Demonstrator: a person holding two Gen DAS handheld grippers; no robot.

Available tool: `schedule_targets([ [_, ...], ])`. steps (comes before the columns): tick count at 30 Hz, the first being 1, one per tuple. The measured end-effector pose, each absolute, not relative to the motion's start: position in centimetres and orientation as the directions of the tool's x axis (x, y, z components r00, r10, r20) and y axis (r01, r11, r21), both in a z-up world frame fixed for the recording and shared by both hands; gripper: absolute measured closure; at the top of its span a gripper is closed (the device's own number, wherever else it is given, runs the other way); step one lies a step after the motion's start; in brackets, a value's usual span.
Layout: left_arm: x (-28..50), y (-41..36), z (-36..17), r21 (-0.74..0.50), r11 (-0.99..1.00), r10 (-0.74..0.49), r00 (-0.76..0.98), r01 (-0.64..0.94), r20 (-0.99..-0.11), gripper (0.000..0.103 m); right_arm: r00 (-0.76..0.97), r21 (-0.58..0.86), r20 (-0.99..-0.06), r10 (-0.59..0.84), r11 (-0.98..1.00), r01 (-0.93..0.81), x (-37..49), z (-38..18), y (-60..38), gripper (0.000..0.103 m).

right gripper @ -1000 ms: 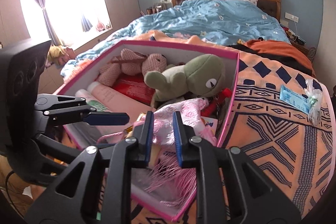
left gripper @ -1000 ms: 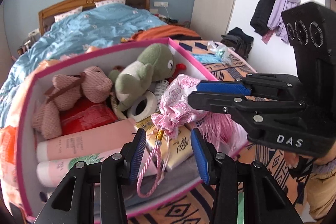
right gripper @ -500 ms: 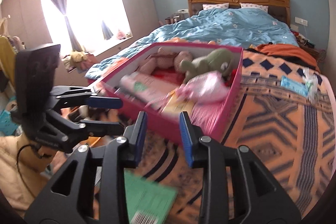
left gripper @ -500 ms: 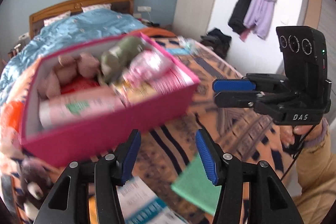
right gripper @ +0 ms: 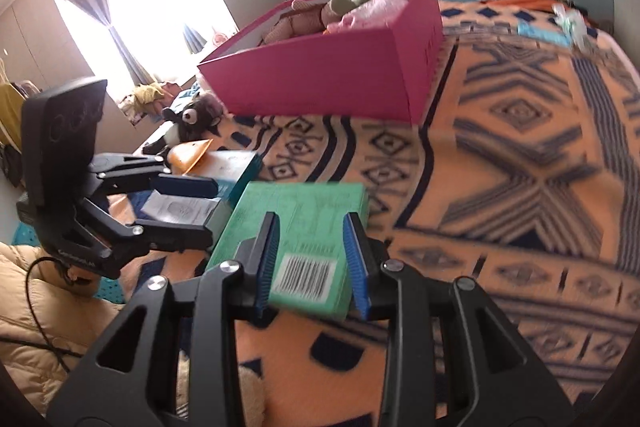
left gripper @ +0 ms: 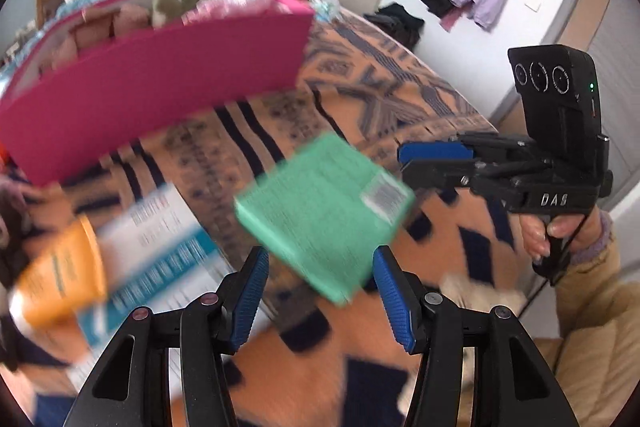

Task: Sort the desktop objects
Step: 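Move the left gripper down to the beige teddy bear on the floor, then close the left gripper on the teddy bear's body while the right gripper grips its head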

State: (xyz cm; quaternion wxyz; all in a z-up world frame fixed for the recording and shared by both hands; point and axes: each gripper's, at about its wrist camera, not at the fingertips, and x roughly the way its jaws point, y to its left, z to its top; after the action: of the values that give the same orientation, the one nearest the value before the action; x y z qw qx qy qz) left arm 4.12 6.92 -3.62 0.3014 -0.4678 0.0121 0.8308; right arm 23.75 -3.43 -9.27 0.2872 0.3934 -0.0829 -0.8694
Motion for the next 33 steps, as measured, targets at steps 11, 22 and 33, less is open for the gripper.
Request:
schedule_targets([
  [11, 9.8, 7.2, -5.7, -0.326, -0.761, 0.534, -0.257, -0.561, -0.805, 0.048, -0.456, 0.438, -0.625, -0.634, -0.768, 0.468, 32.6, -10.0, -3.2, 0.057],
  [22, 12.8, 9.6, -5.5, -0.302, -0.691, 0.546, -0.200, -0.657, -0.814, 0.048, -0.373, 0.389, -0.717, -0.589, -0.782, 0.487, 31.2, -13.0, -5.8, 0.057],
  [33, 11.5, 10.0, -5.8, -0.293, -0.719, 0.525, -0.216, -0.631, -0.823, 0.074, -0.450, 0.393, -0.658, -0.604, -0.785, 0.479, 30.9, -11.5, -4.9, 0.080],
])
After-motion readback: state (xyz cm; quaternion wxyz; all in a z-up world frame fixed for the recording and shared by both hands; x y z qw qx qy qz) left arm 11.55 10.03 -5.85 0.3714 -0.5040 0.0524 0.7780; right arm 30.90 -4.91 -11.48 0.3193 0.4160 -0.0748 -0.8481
